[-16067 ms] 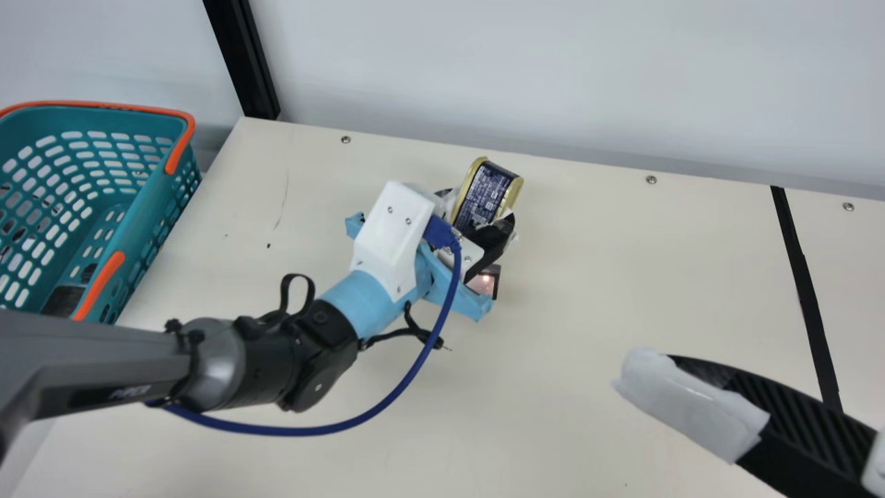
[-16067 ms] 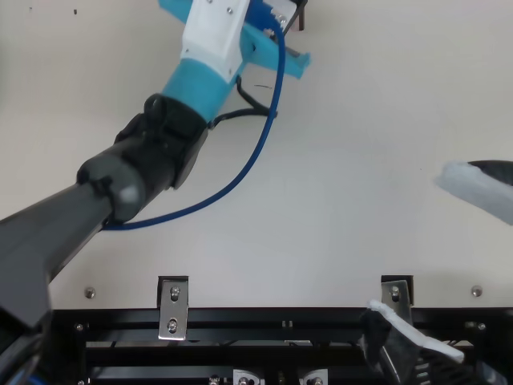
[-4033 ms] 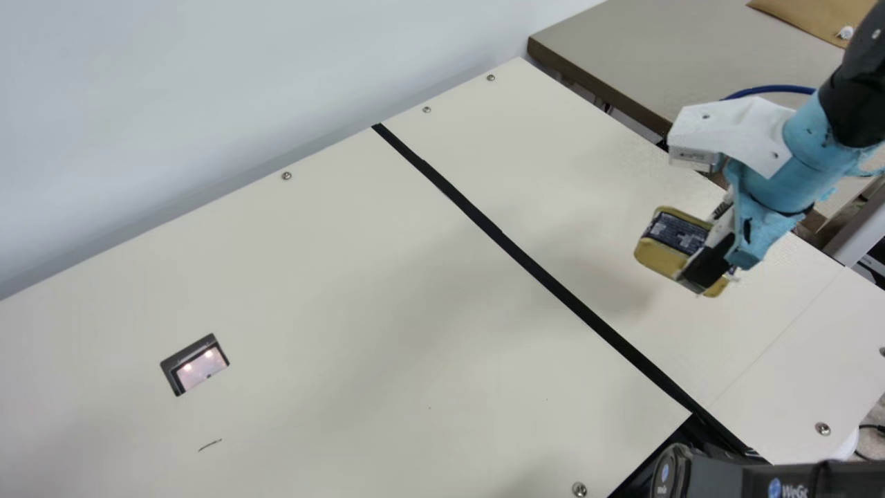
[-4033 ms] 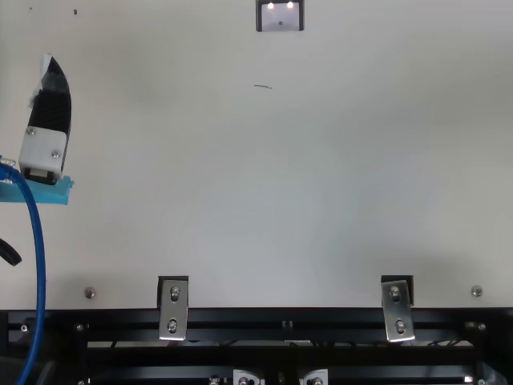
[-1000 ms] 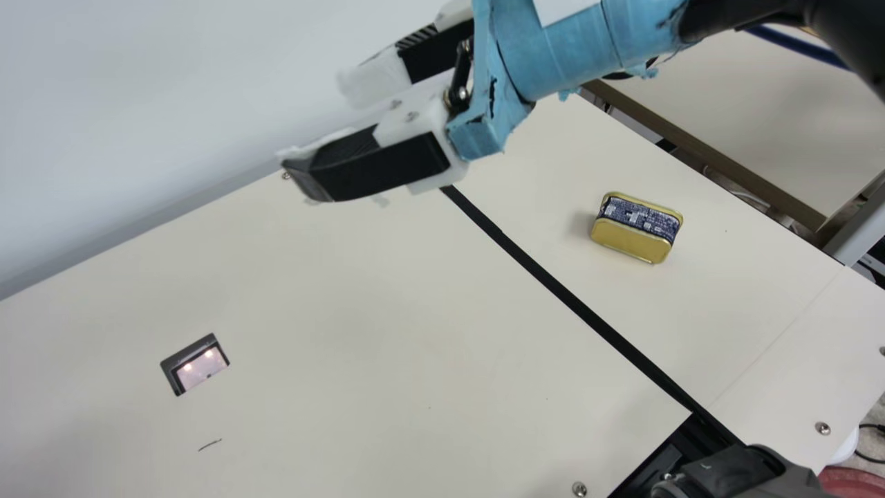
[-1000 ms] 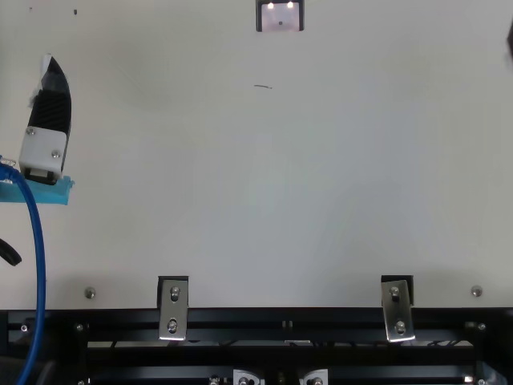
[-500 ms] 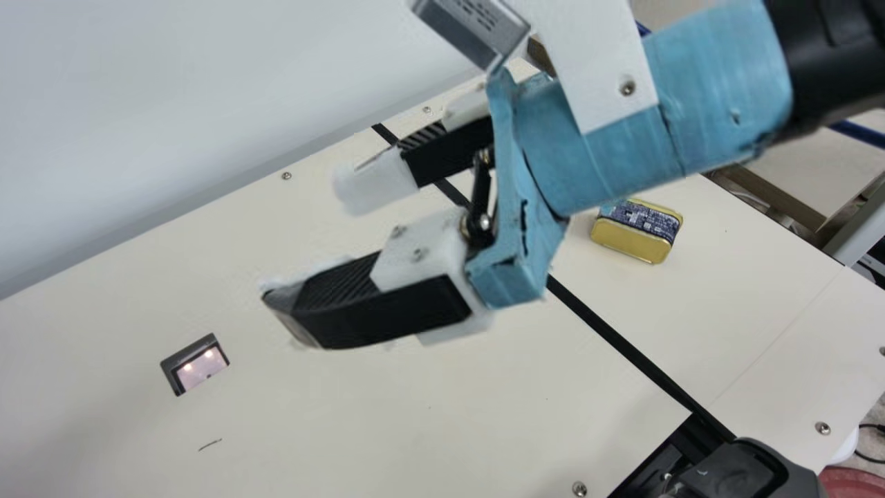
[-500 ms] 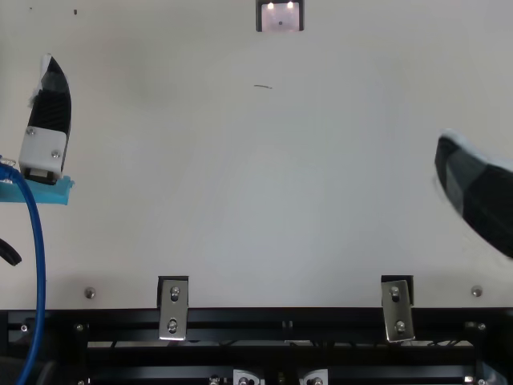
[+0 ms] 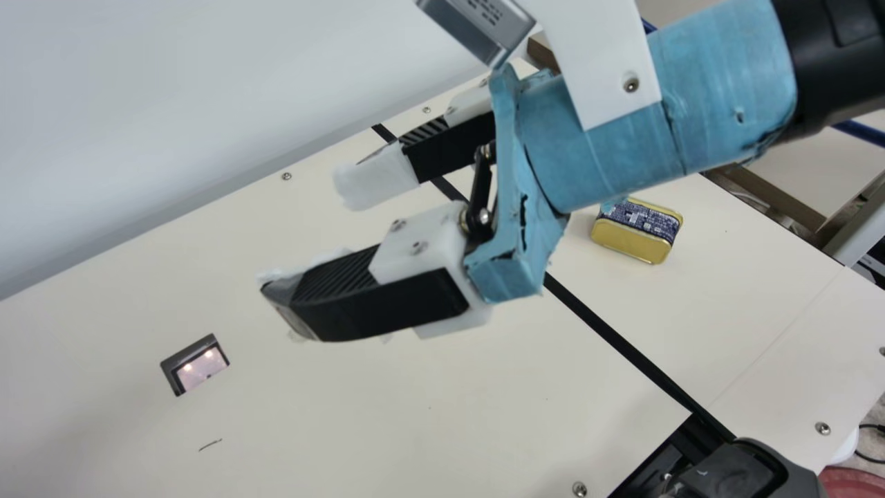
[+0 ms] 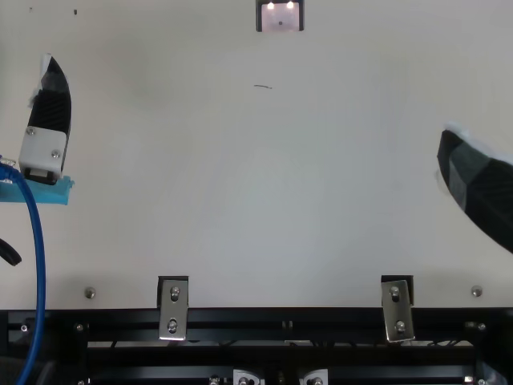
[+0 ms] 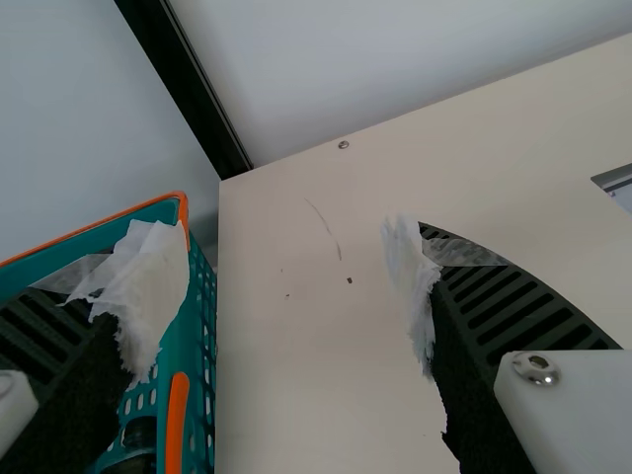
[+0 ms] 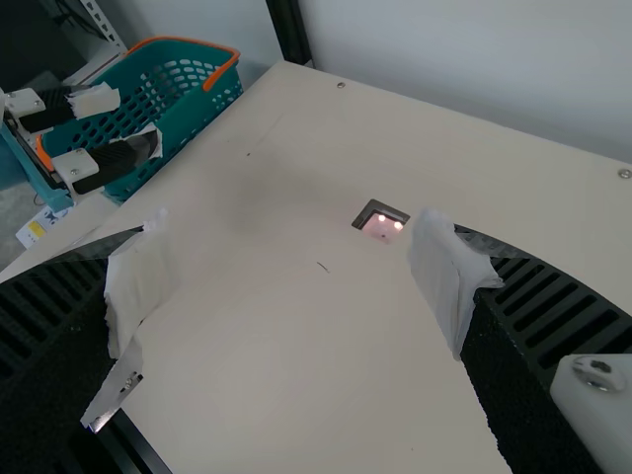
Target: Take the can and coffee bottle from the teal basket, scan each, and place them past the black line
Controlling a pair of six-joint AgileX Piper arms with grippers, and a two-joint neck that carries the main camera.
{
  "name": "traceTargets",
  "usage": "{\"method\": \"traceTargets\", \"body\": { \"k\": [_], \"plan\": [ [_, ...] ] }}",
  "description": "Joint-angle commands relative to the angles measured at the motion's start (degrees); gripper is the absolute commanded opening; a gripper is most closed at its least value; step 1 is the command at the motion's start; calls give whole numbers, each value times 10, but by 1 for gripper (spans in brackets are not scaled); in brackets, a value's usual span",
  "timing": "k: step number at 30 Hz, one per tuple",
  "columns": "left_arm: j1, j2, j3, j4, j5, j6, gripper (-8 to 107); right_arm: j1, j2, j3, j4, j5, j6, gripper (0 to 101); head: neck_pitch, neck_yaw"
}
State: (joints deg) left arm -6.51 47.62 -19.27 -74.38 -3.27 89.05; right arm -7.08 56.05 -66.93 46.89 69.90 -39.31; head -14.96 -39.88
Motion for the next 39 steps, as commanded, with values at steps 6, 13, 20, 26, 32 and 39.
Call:
{"method": "traceTargets", "body": {
  "k": [6,13,20,26,32,39],
  "plan": [
    [0,0,0,0,0,0,90,0,0,0,0,0,0,101,4,109],
    [0,0,0,0,0,0,90,0,0,0,0,0,0,101,-18,297],
    [0,0,0,0,0,0,90,0,0,0,0,0,0,101,-69,487],
    [0,0,0,0,0,0,90,0,0,0,0,0,0,101,-92,645],
    [0,0,0,0,0,0,90,0,0,0,0,0,0,101,-98,774],
    [-6,3,1,43,-6,-45,90,0,0,0,0,0,0,101,-100,866]
  ]
}}
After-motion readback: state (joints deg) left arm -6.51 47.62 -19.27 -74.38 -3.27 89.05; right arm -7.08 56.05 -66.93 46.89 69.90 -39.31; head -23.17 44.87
